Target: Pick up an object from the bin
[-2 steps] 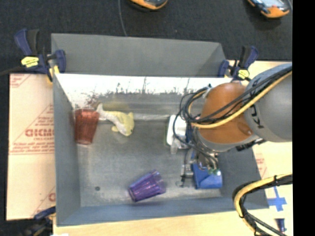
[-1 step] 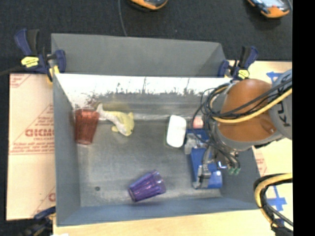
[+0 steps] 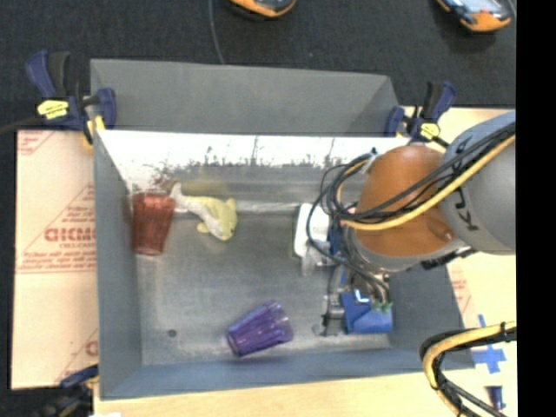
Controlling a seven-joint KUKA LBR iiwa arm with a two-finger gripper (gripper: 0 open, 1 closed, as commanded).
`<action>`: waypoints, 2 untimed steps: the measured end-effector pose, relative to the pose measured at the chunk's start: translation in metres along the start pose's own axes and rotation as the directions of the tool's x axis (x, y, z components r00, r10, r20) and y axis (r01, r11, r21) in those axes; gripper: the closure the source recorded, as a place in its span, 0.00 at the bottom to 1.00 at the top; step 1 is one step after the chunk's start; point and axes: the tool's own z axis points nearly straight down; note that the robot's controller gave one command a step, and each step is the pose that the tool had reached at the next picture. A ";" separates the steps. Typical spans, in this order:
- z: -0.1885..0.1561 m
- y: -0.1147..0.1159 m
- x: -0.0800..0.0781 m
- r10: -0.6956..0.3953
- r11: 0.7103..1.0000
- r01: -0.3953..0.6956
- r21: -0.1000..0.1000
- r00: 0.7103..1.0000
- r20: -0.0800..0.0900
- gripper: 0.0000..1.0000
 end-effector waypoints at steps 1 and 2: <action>0.000 0.025 -0.011 -0.145 0.989 0.145 0.006 0.989 0.011 0.00; 0.047 0.071 0.005 -0.242 0.970 0.242 0.004 0.970 0.008 0.00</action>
Offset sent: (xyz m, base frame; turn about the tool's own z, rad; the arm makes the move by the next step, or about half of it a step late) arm -0.0147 0.0964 -0.0703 -0.2929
